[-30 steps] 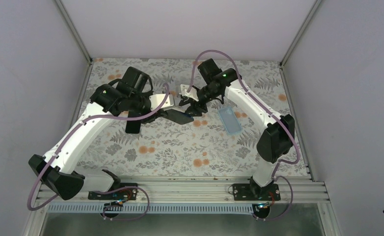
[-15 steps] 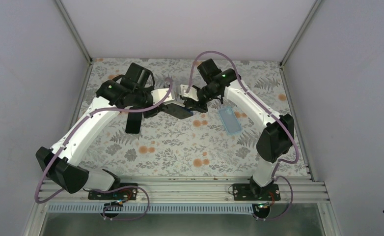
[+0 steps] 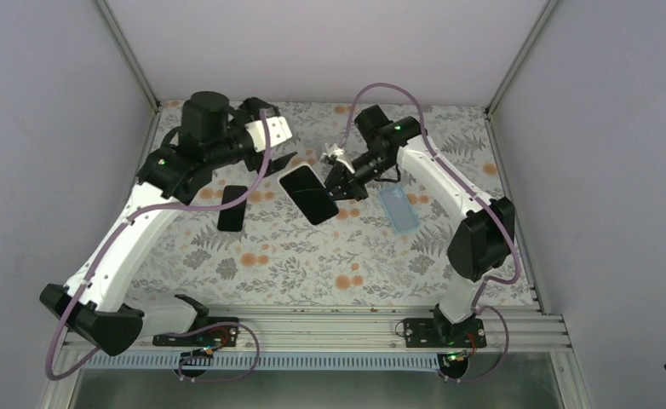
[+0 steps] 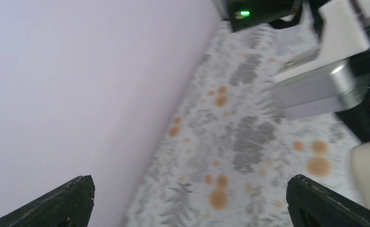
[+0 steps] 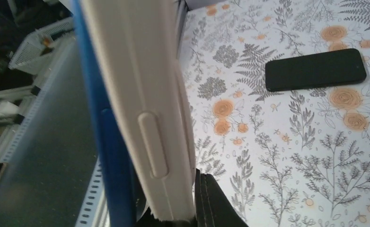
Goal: Take the phone out of the phone case
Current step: Remove the phone case from the phone.
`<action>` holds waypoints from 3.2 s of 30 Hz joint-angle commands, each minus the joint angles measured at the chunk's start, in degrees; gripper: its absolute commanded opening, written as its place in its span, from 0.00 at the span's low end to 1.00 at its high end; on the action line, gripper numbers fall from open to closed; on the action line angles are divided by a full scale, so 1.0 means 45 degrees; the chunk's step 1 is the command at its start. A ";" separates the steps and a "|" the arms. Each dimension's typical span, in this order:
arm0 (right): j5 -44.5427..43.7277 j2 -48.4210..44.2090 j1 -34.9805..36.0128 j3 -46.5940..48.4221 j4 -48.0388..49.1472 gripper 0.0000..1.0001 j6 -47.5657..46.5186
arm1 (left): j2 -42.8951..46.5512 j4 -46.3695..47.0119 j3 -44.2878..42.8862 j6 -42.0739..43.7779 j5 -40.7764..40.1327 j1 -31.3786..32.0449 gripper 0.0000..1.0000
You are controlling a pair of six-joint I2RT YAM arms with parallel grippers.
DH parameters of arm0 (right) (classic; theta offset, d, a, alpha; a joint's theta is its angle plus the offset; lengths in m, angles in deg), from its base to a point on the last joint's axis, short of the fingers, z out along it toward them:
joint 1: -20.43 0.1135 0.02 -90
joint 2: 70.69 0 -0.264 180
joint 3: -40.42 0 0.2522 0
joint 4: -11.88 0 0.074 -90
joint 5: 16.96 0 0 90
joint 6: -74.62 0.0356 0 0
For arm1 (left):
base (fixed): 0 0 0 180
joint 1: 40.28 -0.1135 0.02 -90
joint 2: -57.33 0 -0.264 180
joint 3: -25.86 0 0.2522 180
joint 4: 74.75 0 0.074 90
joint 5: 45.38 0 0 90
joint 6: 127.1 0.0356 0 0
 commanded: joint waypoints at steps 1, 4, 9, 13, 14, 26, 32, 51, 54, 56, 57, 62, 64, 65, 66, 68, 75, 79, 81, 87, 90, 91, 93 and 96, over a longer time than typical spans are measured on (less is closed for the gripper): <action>0.2362 -0.0980 -0.0836 -0.0015 0.0269 0.03 0.0626 | 0.0899 0.1604 -0.0335 0.0452 -0.1421 -0.0158 1.00; 0.1734 -0.1114 -0.1679 -0.0217 0.3174 0.03 0.3942 | 0.1535 0.2534 -0.0177 0.0260 -0.1663 -0.0160 1.00; -0.0215 -0.0500 -0.2143 0.0679 0.6264 0.03 0.8003 | 0.0442 0.3432 -0.1023 -0.0169 -0.3004 0.0654 1.00; -0.1203 0.0123 -0.2440 0.1754 0.7664 0.03 0.9580 | -0.0366 0.4533 -0.0685 0.0578 -0.4378 0.1745 1.00; -0.1293 0.0412 -0.2507 0.2260 0.7732 0.03 0.9943 | -0.0523 0.4983 -0.0479 0.0727 -0.4669 0.2039 1.00; -0.1379 0.1237 -0.2656 0.3556 0.8218 0.03 1.1922 | -0.1591 0.9526 0.2382 0.0949 -0.5254 0.3182 1.00; -0.1546 0.0857 -0.2656 0.3204 0.8466 0.03 1.2154 | -0.2104 1.0295 0.2679 0.0540 -0.4990 0.3207 1.00; -0.1459 0.0266 -0.2656 0.2316 0.9150 0.03 1.2666 | -0.3172 1.1496 0.3215 0.0298 -0.6474 0.3247 1.00; -0.1448 0.0151 -0.2656 0.2184 0.9186 0.03 1.2649 | -0.3263 1.1680 0.3236 0.0343 -0.6720 0.3249 0.98; -0.1488 0.0049 -0.2656 0.2105 0.9222 0.03 1.2640 | -0.3240 1.1860 0.3299 0.0250 -0.6882 0.3231 0.95; -0.1487 0.0014 -0.2656 0.2055 0.9226 0.03 1.2640 | -0.3226 1.1928 0.3342 0.0275 -0.6916 0.3226 0.94; -0.1326 -0.0096 -0.2656 0.1934 0.9330 0.03 1.2796 | -0.3403 1.2819 0.3621 0.0909 -0.7792 0.3247 0.85; -0.1262 -0.0137 -0.2656 0.1946 0.9344 0.03 1.2877 | -0.3493 1.3443 0.3799 0.1188 -0.8333 0.3275 0.79; -0.1154 -0.0138 -0.2656 0.1930 0.9343 0.03 1.2934 | -0.3514 1.3691 0.3897 0.1295 -0.8533 0.3295 0.78; -0.1067 -0.0136 -0.2656 0.1967 0.9360 0.03 1.2982 | -0.3525 1.3793 0.3963 0.1383 -0.8594 0.3324 0.76; -0.0894 -0.0152 -0.2656 0.1997 0.9393 0.03 1.3111 | -0.3511 1.4760 0.4327 0.1890 -0.9146 0.3513 0.71; -0.0331 -0.0308 -0.2637 0.1875 0.9563 0.03 1.3349 | -0.4368 2.0975 0.5523 0.4917 -1.2159 0.4207 0.37; 0.0055 -0.0459 -0.2637 0.1482 0.9625 0.03 1.3317 | -0.5031 2.4289 0.5421 0.6617 -1.2997 0.4244 0.32; 0.0366 -0.0519 -0.2637 0.1344 0.9638 0.03 1.3258 | -0.5271 2.5078 0.5341 0.7195 -1.3084 0.4275 0.32; 0.0584 -0.0449 -0.2534 0.1231 0.9411 0.03 1.2943 | -0.5843 2.5576 0.4950 0.7630 -1.3273 0.4459 0.08; 0.0091 -0.0464 -0.2535 0.1227 0.9345 0.03 1.2768 | -0.5747 2.5643 0.5033 0.7672 -1.3194 0.4657 0.02; -0.0292 -0.0492 -0.2534 0.1211 0.9358 0.03 1.2727 | -0.5693 2.5677 0.5099 0.7673 -1.3126 0.4723 0.02; -0.1748 -0.0558 -0.2539 0.1202 0.9356 0.03 1.2686 | -0.5425 2.5696 0.5279 0.7632 -1.2967 0.4904 0.02; -0.3727 -0.0556 -0.2678 0.1237 0.9381 0.03 1.2600 | -0.4885 2.5293 0.5569 0.7233 -1.2752 0.5196 0.02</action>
